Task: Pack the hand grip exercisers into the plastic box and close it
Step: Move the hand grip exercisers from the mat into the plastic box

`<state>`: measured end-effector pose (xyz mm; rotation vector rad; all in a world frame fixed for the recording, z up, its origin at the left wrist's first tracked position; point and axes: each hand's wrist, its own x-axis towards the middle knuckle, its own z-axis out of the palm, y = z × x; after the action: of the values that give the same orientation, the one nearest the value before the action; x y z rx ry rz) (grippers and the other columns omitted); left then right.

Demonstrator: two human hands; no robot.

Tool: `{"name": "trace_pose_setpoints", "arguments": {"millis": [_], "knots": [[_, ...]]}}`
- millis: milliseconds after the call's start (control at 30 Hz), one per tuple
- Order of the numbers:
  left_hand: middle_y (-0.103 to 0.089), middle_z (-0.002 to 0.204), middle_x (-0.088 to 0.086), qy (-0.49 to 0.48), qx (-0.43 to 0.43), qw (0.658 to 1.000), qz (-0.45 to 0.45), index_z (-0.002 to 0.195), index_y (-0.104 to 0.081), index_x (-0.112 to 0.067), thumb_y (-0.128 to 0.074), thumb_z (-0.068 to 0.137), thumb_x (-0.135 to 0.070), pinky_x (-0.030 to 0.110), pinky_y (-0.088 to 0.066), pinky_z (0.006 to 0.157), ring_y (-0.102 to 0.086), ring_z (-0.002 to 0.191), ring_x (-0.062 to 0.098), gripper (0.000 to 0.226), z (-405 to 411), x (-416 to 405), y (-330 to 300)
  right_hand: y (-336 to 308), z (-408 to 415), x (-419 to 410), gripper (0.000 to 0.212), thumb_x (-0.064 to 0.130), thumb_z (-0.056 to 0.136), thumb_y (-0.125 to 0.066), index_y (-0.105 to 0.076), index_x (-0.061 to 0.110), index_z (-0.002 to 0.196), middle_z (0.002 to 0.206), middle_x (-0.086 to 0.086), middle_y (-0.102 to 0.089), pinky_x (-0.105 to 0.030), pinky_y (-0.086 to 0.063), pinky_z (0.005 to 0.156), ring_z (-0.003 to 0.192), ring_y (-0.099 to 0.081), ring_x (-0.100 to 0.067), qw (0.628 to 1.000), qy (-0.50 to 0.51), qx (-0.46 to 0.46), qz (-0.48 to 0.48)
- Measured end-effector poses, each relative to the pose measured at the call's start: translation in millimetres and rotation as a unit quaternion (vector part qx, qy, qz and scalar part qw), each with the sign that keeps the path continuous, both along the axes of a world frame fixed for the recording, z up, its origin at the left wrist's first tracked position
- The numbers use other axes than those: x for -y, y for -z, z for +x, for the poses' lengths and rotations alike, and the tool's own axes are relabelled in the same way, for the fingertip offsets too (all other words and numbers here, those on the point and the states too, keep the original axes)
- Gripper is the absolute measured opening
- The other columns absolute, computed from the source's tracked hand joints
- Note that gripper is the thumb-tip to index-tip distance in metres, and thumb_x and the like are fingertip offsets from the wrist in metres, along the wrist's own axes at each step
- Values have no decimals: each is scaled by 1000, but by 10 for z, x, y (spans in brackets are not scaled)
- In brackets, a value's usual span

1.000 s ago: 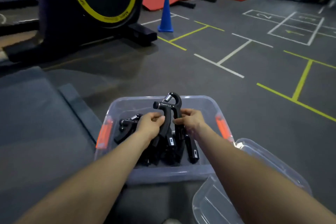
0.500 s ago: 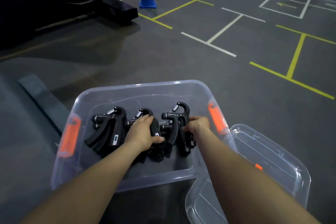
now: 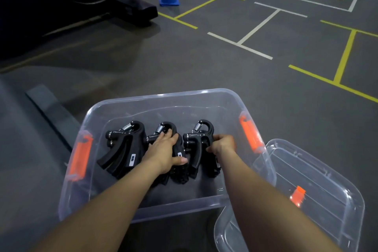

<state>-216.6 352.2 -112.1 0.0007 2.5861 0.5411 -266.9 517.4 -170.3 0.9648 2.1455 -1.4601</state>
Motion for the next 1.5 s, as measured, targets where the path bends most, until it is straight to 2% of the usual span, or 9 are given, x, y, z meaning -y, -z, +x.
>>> {"name": "trace_pose_setpoints", "arguments": {"millis": [167, 300, 500, 700, 900, 1033, 1167, 1300, 1500], "knots": [[6, 160, -4, 1, 4, 1000, 0, 150, -11, -23, -63, 84, -39, 50, -8, 119, 7, 148, 17, 86, 11, -4, -9, 50, -33, 39, 43, -9, 72, -69, -66, 8, 111, 92, -7, -64, -10, -47, 58, 83, -53, -12, 999, 11, 8, -37], [6, 160, -4, 0, 1, 1000, 5, 150, -11, -23, -64, 84, -39, 49, -9, 120, 7, 148, 17, 86, 10, 9, 29, 100, -33, 45, 51, -9, 76, -67, -59, 6, 124, 118, -10, -65, -22, -48, 92, 101, -62, -18, 999, -30, -10, -39], [3, 160, -4, -18, -3, 999, 33, 150, -12, -21, -65, 83, -37, 44, -12, 121, 4, 148, 16, 86, 33, 22, 23, -31, -5, 119, 50, -16, 76, -58, -62, 5, 120, 116, -10, -67, -18, -51, 84, 96, -61, -18, 997, -22, -68, -37], [-35, 150, 1, -74, -91, 992, 51, 143, -35, -20, -61, 87, -36, 35, -31, 113, -36, 137, 22, 64, 151, 229, -442, -806, 74, 427, 45, -9, 82, -61, -55, 2, 126, 124, -15, -60, -31, -46, 95, 101, -58, -23, 985, -93, -147, -1], [-49, 136, 7, -151, -153, 976, 27, 133, -48, -15, -63, 86, -29, 34, -40, 105, -50, 124, 25, 51, 449, 1082, -1201, -1585, 142, 1378, 42, -6, 81, -65, -56, -1, 122, 86, -6, -57, -25, -43, 74, 88, -52, -17, 961, -189, -202, -2], [-53, 133, 10, -217, -167, 962, 4, 131, -49, -13, -63, 86, -24, 30, -41, 104, -52, 122, 25, 49, 911, 1847, -1614, -1953, 417, 2306, 41, 1, 77, -72, -59, 0, 116, 106, -16, -66, -32, -47, 92, 97, -60, -23, 935, -269, -228, -21], [-52, 136, 12, -290, -165, 943, -2, 132, -48, -8, -61, 88, -20, 26, -38, 101, -52, 124, 25, 47, 1550, 2605, -1805, -2146, 855, 3260, 40, 4, 74, -76, -62, 3, 111, 94, -11, -60, -25, -43, 81, 88, -52, -16, 907, -347, -226, -74], [-52, 136, 10, -361, -151, 920, -27, 133, -48, -11, -61, 88, -22, 29, -39, 102, -52, 123, 25, 48, 2221, 3311, -1720, -2066, 1417, 4142, 33, 0, 75, -73, -49, 22, 69, 80, -4, -53, -29, -42, 81, 86, -50, -18, 883, -408, -199, -114], [-50, 135, 9, -456, -114, 881, -62, 130, -49, -15, -62, 86, -26, 35, -42, 104, -52, 123, 27, 47, 3055, 4110, -1330, -1577, 2092, 5102, 35, 1, 72, -75, -48, 23, 71, 95, -7, -53, -35, -47, 89, 95, -56, -20, 850, -483, -159, -135]]}}
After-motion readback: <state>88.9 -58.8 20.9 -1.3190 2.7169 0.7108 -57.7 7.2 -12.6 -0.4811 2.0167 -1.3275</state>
